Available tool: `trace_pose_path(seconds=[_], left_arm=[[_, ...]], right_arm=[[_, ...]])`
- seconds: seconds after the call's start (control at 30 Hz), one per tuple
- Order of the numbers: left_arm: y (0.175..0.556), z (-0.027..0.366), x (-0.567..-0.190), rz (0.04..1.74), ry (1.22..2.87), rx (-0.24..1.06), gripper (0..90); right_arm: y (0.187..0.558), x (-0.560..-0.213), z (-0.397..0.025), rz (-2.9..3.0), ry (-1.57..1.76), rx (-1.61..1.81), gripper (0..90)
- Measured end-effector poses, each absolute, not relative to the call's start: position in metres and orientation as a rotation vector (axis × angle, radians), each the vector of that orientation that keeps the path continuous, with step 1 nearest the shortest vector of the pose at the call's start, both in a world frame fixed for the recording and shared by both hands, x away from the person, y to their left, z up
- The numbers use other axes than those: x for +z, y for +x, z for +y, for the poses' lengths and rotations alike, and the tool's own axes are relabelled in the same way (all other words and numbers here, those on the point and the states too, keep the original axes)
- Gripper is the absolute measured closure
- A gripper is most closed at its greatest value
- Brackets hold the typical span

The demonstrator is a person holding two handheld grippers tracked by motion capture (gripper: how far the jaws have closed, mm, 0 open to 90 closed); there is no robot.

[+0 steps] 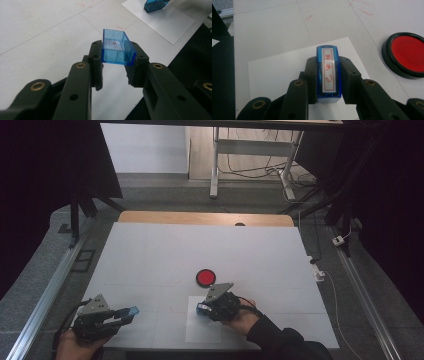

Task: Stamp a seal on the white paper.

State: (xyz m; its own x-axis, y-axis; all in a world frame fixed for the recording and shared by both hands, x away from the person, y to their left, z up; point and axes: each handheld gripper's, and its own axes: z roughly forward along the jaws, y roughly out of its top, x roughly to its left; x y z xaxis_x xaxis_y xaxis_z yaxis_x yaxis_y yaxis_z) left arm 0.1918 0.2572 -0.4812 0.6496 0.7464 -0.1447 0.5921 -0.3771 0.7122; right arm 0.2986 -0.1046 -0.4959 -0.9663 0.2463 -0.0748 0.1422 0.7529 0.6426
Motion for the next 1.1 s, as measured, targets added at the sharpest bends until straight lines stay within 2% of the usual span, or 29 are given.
trace_pose_path(seconds=[0.5, 1.1], left_arm=[[0.192, 0.258, -0.481, 1.037, 2.098, 0.251, 68.6], [0.192, 0.258, -0.481, 1.038, 2.098, 0.249, 68.6]], right_arm=[[0.314, -0.499, -0.113, 2.858, 0.451, 1.128, 70.8], [0.307, -0.496, -0.108, 2.833, 0.359, 1.045, 70.5]])
